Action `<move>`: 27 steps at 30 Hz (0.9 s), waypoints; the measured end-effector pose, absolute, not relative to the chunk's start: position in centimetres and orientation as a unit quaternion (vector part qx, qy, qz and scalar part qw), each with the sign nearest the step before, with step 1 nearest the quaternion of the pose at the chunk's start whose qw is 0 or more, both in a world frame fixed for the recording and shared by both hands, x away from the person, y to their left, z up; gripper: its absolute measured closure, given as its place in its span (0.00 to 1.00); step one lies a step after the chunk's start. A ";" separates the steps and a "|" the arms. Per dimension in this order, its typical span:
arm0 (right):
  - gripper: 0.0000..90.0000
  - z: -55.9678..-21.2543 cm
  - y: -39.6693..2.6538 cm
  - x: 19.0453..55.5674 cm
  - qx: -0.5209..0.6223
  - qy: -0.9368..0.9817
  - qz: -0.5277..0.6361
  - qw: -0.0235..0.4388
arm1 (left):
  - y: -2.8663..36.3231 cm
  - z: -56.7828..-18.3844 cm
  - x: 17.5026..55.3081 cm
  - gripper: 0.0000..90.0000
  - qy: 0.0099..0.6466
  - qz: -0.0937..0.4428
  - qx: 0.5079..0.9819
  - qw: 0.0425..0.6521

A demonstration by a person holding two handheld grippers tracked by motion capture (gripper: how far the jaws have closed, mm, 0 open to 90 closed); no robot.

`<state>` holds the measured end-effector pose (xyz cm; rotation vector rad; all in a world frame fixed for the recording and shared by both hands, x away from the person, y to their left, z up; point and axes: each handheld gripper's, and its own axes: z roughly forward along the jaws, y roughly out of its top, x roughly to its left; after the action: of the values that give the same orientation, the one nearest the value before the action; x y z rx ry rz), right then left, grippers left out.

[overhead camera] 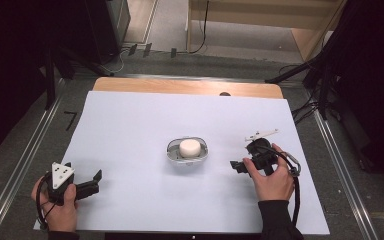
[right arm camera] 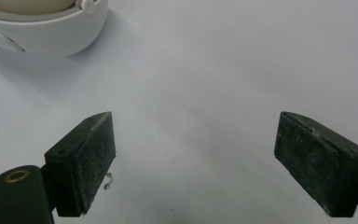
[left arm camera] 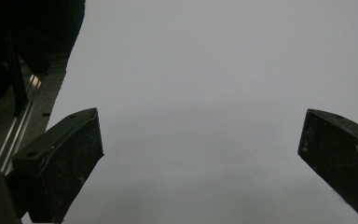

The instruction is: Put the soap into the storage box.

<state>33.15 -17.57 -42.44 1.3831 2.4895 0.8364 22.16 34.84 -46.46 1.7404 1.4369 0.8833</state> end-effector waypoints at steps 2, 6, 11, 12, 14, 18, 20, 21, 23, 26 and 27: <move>0.14 -42.6 -18.0 33.0 0.467 0.834 0.281 0.086 | 34.8 -46.5 22.2 0.00 0.555 0.341 0.672 0.351; 0.14 -43.1 -19.0 32.7 0.474 0.830 0.281 0.086 | 34.8 -46.5 22.2 0.00 0.555 0.342 0.672 0.350; 0.14 -43.5 -19.9 32.4 0.483 0.825 0.279 0.088 | 34.8 -46.5 22.2 0.00 0.555 0.342 0.672 0.351; 0.14 -43.7 -20.2 32.3 0.484 0.825 0.279 0.087 | 34.8 -46.5 22.2 0.00 0.555 0.342 0.672 0.351; 0.14 -43.9 -20.7 32.1 0.490 0.821 0.279 0.088 | 34.8 -46.5 22.2 0.00 0.555 0.342 0.672 0.351; 0.14 -44.2 -21.2 31.9 0.495 0.818 0.280 0.086 | 34.8 -46.5 22.2 0.00 0.555 0.342 0.672 0.351; 0.14 -44.4 -21.4 31.8 0.496 0.818 0.277 0.086 | 34.9 -46.4 22.2 0.00 0.555 0.341 0.673 0.351; 0.14 -44.4 -21.4 31.7 0.498 0.817 0.278 0.086 | 34.9 -46.4 22.1 0.00 0.555 0.341 0.672 0.351; 0.14 -44.6 -21.7 31.6 0.500 0.816 0.278 0.087 | 34.9 -46.4 22.1 0.00 0.555 0.340 0.673 0.352; 0.14 -44.7 -22.2 31.2 0.501 0.813 0.284 0.085 | 34.9 -46.4 22.1 0.00 0.555 0.340 0.673 0.352; 0.14 -44.8 -22.4 31.1 0.501 0.813 0.286 0.084 | 34.9 -46.4 22.1 0.00 0.555 0.340 0.673 0.352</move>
<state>31.12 -22.37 -44.79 1.4947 2.4255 0.8530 22.14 34.90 -46.43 1.7407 1.4363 0.8797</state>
